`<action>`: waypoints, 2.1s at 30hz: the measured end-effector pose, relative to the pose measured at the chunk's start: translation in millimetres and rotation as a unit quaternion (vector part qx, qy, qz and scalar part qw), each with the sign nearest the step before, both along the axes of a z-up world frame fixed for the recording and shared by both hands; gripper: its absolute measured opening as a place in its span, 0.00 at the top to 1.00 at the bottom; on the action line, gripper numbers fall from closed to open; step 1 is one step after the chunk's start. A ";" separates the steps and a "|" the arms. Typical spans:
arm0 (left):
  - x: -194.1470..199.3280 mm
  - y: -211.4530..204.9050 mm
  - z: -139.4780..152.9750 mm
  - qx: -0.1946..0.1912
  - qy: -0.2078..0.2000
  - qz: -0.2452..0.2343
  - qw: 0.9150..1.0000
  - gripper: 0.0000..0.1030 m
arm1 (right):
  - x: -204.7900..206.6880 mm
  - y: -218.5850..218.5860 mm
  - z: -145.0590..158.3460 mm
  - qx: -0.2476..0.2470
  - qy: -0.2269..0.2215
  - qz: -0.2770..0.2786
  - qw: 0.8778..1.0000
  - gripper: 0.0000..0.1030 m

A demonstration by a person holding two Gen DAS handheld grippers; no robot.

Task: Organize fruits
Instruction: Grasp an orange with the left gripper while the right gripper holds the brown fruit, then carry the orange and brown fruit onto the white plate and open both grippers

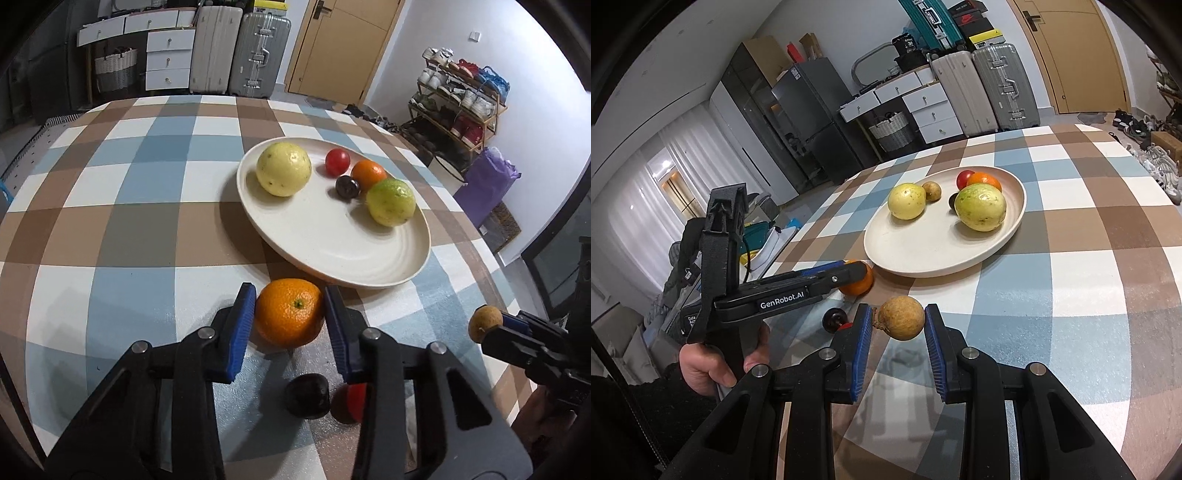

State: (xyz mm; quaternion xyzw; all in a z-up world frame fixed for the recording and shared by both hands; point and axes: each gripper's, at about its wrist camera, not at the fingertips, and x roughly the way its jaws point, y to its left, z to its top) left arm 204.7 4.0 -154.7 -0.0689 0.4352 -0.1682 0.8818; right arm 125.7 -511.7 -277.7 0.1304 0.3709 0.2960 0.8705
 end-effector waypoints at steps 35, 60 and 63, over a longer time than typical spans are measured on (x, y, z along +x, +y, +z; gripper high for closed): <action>9.2 -8.1 74.4 -0.049 -0.062 -0.018 0.997 0.66 | 36.0 22.8 40.7 -0.007 -0.041 0.010 0.999 0.72; 82.9 -52.3 40.0 -0.039 -0.014 -0.061 0.997 0.66 | 150.4 8.1 40.0 0.003 0.026 -0.025 0.999 0.71; 88.7 -52.7 34.7 -0.041 -0.008 -0.060 0.997 0.66 | 161.2 11.6 34.4 0.002 0.033 -0.023 0.999 0.71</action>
